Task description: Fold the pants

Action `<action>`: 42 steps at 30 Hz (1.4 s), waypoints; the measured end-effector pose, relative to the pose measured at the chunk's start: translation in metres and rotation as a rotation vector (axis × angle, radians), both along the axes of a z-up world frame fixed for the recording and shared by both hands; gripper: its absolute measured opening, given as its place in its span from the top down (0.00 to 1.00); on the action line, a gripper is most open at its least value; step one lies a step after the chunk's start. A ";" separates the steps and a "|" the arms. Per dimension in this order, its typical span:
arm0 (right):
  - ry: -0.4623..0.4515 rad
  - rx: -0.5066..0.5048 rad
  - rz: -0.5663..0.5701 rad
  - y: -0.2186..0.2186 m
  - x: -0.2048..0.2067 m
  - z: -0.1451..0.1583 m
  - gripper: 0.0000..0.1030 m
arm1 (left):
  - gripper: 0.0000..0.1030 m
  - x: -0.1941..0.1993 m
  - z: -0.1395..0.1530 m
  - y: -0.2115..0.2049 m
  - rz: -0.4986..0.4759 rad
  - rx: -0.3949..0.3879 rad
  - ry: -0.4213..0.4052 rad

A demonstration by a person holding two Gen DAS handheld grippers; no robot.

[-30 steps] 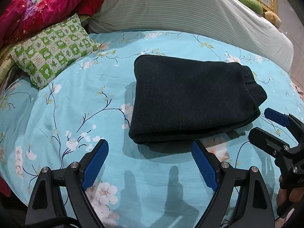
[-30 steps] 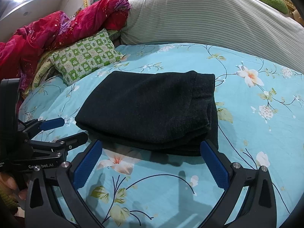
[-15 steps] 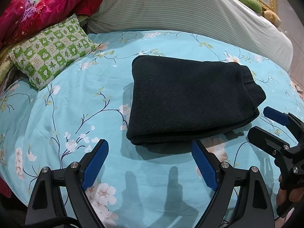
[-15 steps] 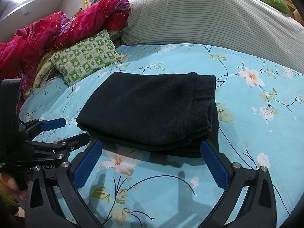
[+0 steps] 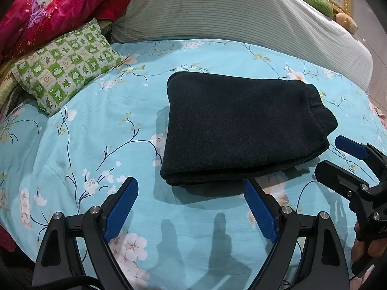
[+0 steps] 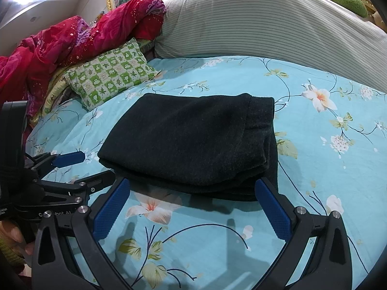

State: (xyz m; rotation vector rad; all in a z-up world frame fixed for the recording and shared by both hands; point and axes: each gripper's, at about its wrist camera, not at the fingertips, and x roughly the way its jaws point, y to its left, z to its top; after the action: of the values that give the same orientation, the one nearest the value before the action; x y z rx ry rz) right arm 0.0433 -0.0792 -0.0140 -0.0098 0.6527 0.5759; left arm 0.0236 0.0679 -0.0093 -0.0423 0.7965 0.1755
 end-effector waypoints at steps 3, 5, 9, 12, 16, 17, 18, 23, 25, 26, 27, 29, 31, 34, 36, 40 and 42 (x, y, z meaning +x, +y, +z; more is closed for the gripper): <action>-0.001 0.003 0.000 0.000 0.000 0.002 0.00 | 0.13 -0.002 0.001 0.000 0.000 -0.001 -0.007; -0.003 0.003 -0.001 0.000 -0.001 0.003 0.00 | 0.13 -0.002 0.002 0.001 0.000 0.000 -0.007; 0.000 0.008 -0.004 0.000 0.000 0.004 0.00 | 0.13 0.000 0.001 0.001 0.000 -0.003 -0.003; -0.002 0.009 -0.003 0.000 0.000 0.004 0.00 | 0.13 0.000 0.002 0.000 -0.002 -0.003 -0.003; -0.005 0.014 -0.006 -0.001 0.001 0.004 0.00 | 0.13 0.001 0.003 0.000 -0.005 -0.002 -0.005; -0.006 0.014 -0.007 -0.001 0.001 0.004 0.00 | 0.13 0.001 0.003 -0.001 -0.006 0.000 -0.005; -0.005 0.015 -0.008 -0.001 0.001 0.005 0.00 | 0.13 0.002 0.004 -0.001 -0.006 0.001 -0.006; -0.009 0.021 -0.009 -0.002 0.002 0.008 0.00 | 0.13 0.004 0.008 -0.002 -0.012 0.002 -0.012; -0.011 0.022 -0.014 -0.002 0.002 0.009 0.00 | 0.13 0.006 0.010 -0.001 -0.009 -0.003 -0.018; -0.010 0.024 -0.017 -0.003 0.002 0.009 0.00 | 0.13 0.007 0.012 -0.001 -0.002 0.000 -0.023; -0.009 0.028 -0.019 -0.004 0.003 0.009 0.00 | 0.13 0.008 0.013 -0.001 0.002 0.002 -0.026; -0.005 0.037 -0.024 -0.005 0.004 0.010 0.00 | 0.13 0.010 0.015 -0.001 0.003 0.007 -0.031; -0.007 0.038 -0.026 -0.006 0.005 0.010 0.00 | 0.13 0.011 0.015 -0.002 0.000 0.015 -0.033; -0.004 0.030 -0.029 -0.007 0.007 0.009 0.00 | 0.14 0.014 0.015 -0.002 0.000 0.021 -0.029; -0.001 0.031 -0.035 -0.008 0.008 0.008 0.00 | 0.14 0.016 0.015 0.000 0.002 0.016 -0.026; 0.010 0.033 -0.049 -0.012 0.012 0.006 0.00 | 0.14 0.020 0.015 0.000 -0.005 0.009 -0.022; 0.015 0.035 -0.055 -0.013 0.013 0.006 0.00 | 0.14 0.022 0.015 0.000 -0.011 0.007 -0.017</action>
State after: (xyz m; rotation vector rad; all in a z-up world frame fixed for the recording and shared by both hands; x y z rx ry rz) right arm 0.0567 -0.0923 -0.0082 0.0446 0.6557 0.5350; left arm 0.0456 0.0678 0.0059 -0.0332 0.7786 0.1675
